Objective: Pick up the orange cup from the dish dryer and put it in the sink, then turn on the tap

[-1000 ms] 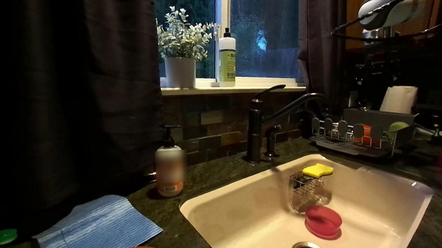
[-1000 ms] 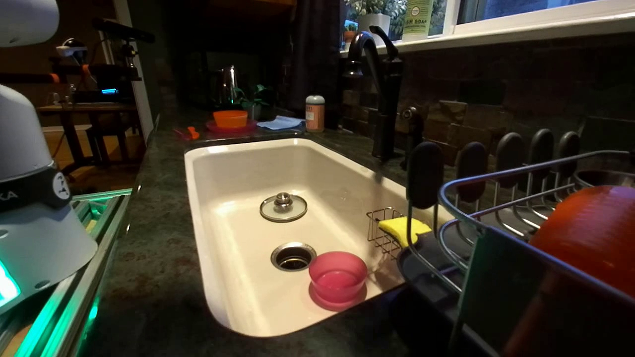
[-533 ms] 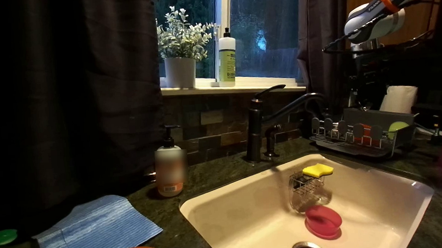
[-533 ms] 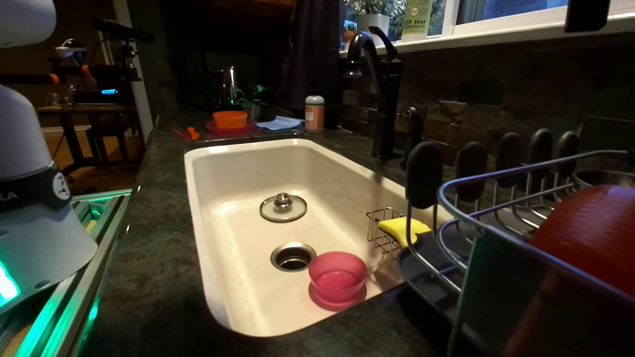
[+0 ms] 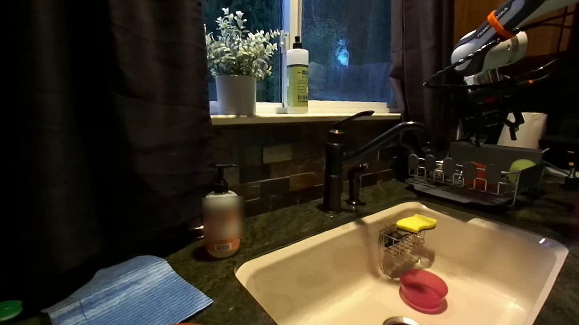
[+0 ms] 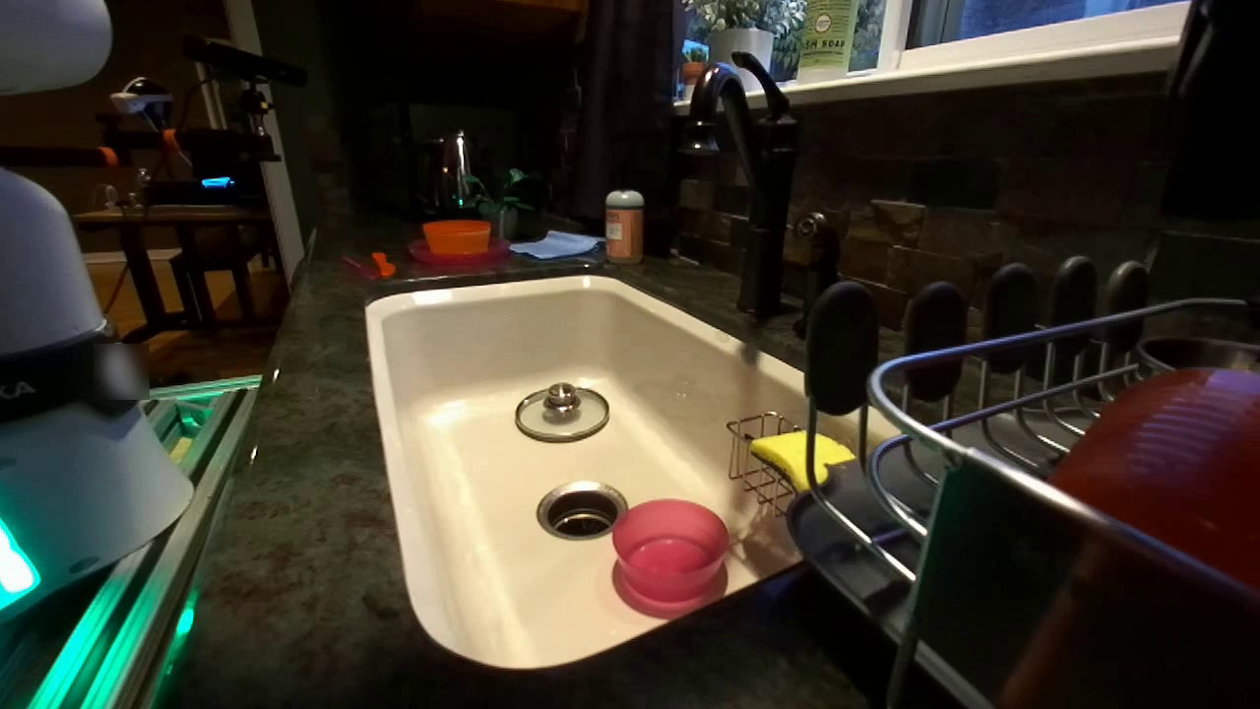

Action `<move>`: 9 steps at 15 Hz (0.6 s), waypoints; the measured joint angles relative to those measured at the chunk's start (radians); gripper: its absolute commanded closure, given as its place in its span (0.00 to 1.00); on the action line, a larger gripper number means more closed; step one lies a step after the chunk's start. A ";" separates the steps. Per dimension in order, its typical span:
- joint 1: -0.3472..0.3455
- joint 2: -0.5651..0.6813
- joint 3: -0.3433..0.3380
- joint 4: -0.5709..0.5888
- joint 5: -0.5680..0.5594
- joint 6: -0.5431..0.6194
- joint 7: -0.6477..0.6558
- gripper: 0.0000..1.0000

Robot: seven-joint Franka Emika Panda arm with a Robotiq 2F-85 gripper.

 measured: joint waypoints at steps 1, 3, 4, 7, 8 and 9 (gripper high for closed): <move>0.000 0.014 -0.006 0.006 0.005 0.000 0.013 0.00; 0.000 0.042 -0.017 0.023 0.017 0.000 0.035 0.00; 0.000 0.055 -0.021 0.034 0.023 0.000 0.041 0.00; 0.000 0.095 -0.031 0.076 0.036 -0.001 0.050 0.00; 0.000 0.110 -0.032 0.092 0.037 -0.005 0.054 0.00; 0.001 0.125 -0.032 0.110 0.038 -0.013 0.057 0.00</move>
